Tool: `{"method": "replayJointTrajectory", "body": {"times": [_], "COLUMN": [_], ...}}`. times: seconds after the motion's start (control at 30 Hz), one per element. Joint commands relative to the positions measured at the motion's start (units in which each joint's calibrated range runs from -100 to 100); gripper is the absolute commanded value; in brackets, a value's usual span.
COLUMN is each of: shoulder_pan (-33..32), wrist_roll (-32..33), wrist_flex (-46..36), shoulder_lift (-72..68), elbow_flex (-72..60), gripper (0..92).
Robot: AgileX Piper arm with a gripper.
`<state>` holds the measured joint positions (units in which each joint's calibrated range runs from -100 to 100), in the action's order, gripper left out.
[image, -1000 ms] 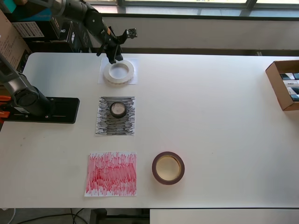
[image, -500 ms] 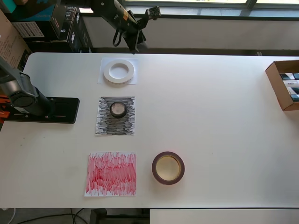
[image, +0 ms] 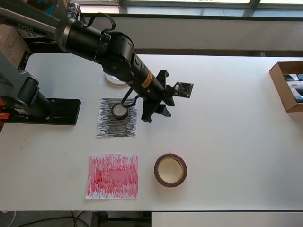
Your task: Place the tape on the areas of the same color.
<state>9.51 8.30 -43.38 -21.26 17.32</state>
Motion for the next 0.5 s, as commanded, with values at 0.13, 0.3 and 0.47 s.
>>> {"method": "replayJointTrajectory", "body": {"times": [0.13, 0.3, 0.47], "shoulder_pan": [19.76, 20.79, 20.95], "wrist_roll": [-0.43, 0.22, 0.30], "wrist_flex": [0.06, -4.10, -6.39], "shoulder_lift": [-1.01, -1.29, -1.19], "elbow_flex": [-1.37, -1.83, -2.55], "gripper": [41.0, 41.0, 41.0]}}
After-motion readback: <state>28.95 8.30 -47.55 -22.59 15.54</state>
